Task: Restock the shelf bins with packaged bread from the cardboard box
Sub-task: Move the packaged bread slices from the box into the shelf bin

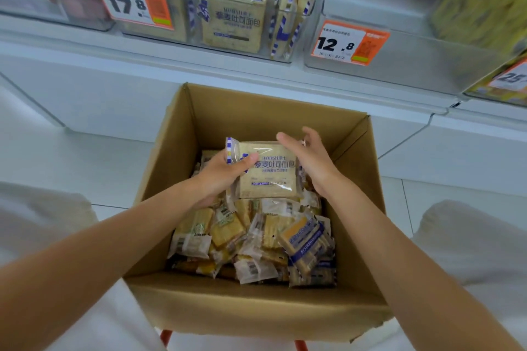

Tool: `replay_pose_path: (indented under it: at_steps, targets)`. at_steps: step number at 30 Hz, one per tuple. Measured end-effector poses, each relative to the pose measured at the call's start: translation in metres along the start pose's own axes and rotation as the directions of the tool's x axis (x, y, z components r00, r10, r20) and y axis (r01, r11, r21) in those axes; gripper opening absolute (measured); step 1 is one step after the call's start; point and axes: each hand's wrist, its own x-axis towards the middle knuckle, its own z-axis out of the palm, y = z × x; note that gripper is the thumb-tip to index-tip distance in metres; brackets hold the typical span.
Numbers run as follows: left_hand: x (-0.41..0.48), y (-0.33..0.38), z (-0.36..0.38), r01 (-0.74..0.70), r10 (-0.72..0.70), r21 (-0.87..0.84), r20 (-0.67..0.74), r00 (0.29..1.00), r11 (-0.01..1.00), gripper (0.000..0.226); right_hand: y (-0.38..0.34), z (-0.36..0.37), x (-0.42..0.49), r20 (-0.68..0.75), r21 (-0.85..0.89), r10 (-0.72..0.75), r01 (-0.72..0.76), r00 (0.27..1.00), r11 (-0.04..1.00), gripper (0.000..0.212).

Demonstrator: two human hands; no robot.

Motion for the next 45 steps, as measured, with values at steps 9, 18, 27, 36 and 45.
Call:
replay_pose_path:
  at_steps: [9, 18, 27, 36, 45]
  targets:
    - [-0.002, 0.04, -0.021, -0.168, 0.191, 0.11, -0.25, 0.949, 0.98, 0.035, -0.026, 0.027, -0.006, 0.309, 0.228, -0.133, 0.062, 0.942, 0.972, 0.038]
    - [-0.013, 0.176, -0.076, -0.459, 0.622, 0.445, -0.354, 0.699, 0.769, 0.038, -0.16, 0.026, -0.004, -0.001, 0.136, -0.317, 0.314, 0.948, 0.939, 0.115]
    - [0.057, 0.262, -0.145, 0.038, 0.876, 0.995, -0.101, 0.472, 0.094, 0.062, -0.265, 0.015, 0.062, -0.109, 0.368, -0.382, 0.394, 0.918, 0.842, 0.083]
    - [0.091, 0.256, -0.166, -0.059, 0.925, 0.998, 0.01, 0.38, 0.013, 0.063, -0.333, 0.01, 0.165, -0.316, 0.237, -0.39, 0.47, 0.865, 0.85, 0.039]
    - [0.098, 0.252, -0.167, -0.047, 0.945, 0.999, 0.024, 0.327, -0.009, 0.064, -0.36, 0.017, 0.219, -0.416, -0.138, -0.561, 0.561, 0.715, 0.816, 0.12]
